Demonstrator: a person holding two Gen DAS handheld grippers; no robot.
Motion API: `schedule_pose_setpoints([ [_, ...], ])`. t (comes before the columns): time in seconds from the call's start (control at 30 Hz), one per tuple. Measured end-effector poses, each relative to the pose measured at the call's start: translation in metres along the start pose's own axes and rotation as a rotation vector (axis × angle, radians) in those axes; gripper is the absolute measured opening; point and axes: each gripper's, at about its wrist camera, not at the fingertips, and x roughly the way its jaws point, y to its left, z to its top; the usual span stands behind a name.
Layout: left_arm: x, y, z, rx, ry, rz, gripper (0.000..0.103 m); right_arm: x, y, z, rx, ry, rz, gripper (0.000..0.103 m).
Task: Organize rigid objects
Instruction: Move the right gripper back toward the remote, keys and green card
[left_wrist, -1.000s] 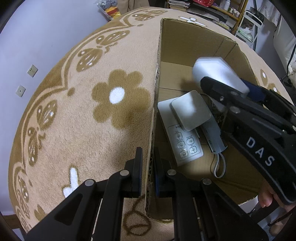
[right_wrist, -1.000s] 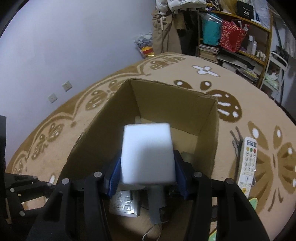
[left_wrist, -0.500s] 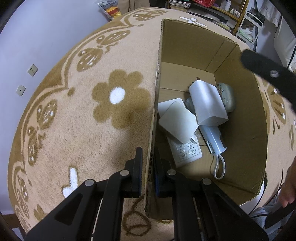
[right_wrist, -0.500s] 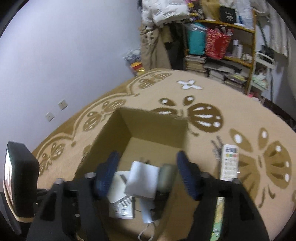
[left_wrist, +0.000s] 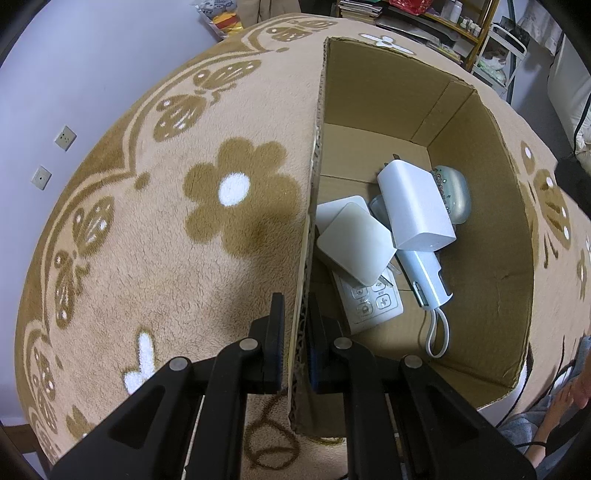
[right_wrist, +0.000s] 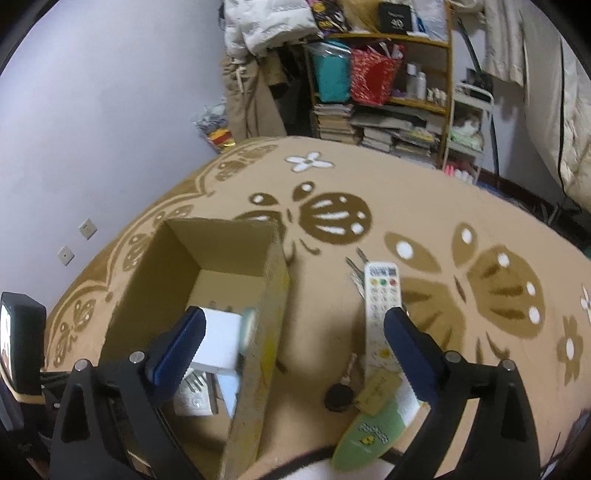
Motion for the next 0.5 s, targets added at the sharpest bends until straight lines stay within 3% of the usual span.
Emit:
schedule_pose_setpoints([
  [0.5, -0.002, -0.001, -0.001, 0.001, -0.002, 0.002, 0.011, 0.011, -0.027, -0.038, -0.010, 0.096, -0.115, 0.102],
])
